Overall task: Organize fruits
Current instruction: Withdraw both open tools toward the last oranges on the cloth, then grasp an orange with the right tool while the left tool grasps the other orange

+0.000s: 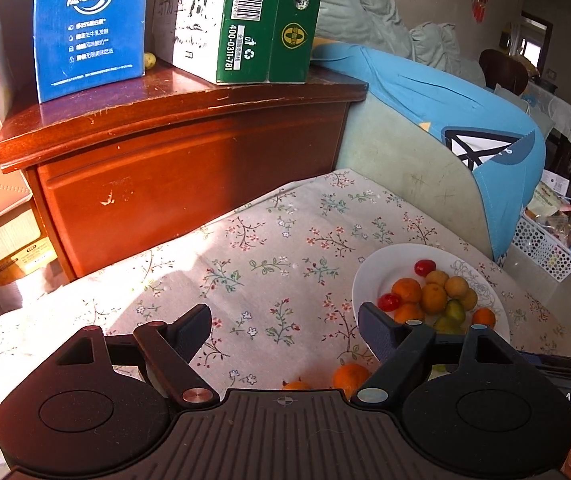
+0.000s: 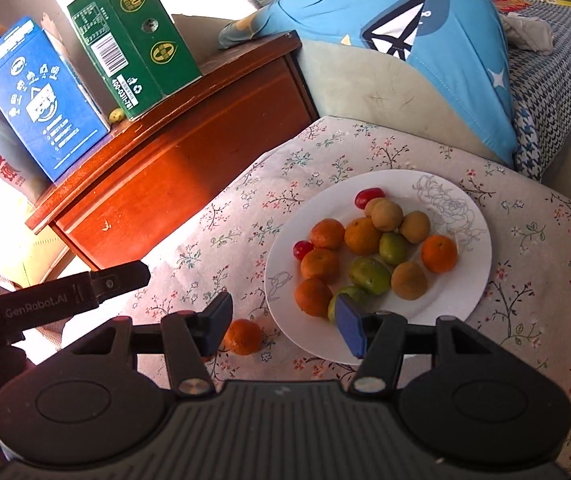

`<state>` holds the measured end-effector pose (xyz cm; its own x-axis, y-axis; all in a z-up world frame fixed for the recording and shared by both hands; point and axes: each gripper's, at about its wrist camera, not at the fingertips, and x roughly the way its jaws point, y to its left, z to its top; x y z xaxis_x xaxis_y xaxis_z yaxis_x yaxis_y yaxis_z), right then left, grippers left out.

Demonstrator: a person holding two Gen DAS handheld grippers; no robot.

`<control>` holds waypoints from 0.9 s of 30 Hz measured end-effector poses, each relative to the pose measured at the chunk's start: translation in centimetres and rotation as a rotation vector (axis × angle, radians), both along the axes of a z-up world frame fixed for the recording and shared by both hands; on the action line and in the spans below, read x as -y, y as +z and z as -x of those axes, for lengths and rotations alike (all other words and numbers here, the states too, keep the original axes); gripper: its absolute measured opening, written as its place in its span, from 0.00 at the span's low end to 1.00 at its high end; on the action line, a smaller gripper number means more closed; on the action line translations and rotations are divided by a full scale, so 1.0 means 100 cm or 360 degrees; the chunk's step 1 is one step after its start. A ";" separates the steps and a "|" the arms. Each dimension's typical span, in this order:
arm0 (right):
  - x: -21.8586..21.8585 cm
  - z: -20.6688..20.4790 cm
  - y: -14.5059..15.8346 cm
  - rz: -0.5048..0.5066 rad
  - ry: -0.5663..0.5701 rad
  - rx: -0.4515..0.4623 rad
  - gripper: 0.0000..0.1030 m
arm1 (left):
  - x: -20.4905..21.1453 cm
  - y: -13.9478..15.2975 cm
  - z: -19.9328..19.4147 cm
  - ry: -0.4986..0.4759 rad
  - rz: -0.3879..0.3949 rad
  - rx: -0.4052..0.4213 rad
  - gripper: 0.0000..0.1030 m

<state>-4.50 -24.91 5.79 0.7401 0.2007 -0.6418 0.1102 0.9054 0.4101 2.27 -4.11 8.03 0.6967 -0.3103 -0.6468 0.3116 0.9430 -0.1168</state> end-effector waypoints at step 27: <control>-0.067 -0.038 -0.055 0.0245 0.0204 -0.0079 0.37 | -0.026 -0.027 -0.006 0.0096 -0.0085 -0.0205 0.80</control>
